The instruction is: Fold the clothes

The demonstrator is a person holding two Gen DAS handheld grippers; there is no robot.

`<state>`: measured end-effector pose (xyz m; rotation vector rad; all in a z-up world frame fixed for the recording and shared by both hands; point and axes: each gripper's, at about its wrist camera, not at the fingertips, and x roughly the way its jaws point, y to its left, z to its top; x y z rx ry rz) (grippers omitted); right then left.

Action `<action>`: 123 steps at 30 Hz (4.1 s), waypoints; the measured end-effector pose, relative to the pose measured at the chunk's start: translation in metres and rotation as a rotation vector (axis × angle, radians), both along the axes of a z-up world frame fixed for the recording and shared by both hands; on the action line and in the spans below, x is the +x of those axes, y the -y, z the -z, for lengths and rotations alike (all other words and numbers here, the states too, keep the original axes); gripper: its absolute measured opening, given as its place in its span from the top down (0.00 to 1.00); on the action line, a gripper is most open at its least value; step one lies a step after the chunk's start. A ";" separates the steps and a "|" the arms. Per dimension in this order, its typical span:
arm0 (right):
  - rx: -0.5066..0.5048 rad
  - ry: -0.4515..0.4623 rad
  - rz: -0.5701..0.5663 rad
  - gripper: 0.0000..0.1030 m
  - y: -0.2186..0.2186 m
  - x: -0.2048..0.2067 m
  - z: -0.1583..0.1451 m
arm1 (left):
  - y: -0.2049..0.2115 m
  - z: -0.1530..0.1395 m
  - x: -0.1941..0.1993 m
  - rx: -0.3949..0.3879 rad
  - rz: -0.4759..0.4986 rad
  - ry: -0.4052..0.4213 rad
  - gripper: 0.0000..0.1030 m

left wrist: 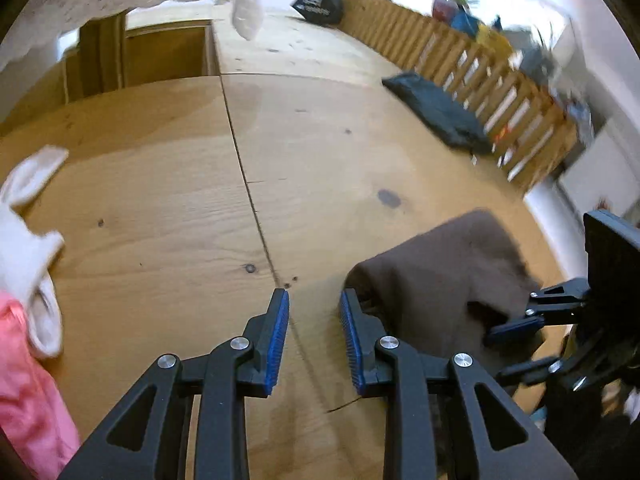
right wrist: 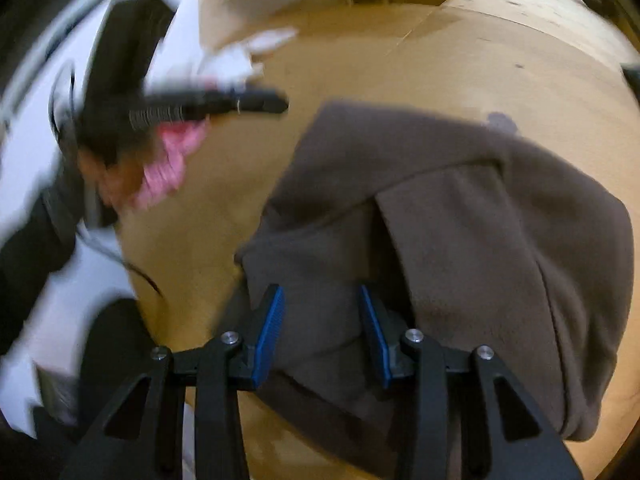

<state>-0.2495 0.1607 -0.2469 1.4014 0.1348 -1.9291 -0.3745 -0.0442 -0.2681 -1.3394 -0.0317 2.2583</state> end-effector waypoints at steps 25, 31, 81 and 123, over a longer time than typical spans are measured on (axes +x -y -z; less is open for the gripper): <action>0.116 0.114 -0.062 0.80 -0.015 0.033 0.004 | -0.059 0.020 0.011 -0.008 0.332 -0.009 0.96; 0.159 0.100 -0.101 0.80 -0.010 0.043 -0.001 | -0.047 0.033 -0.006 0.041 0.244 0.075 0.81; -0.134 -0.019 0.420 0.68 -0.204 0.032 0.006 | -0.216 -0.038 0.141 -0.109 0.531 0.067 0.88; -0.041 -0.150 0.179 0.69 -0.164 -0.001 0.010 | -0.184 -0.070 0.131 0.067 0.563 0.120 0.91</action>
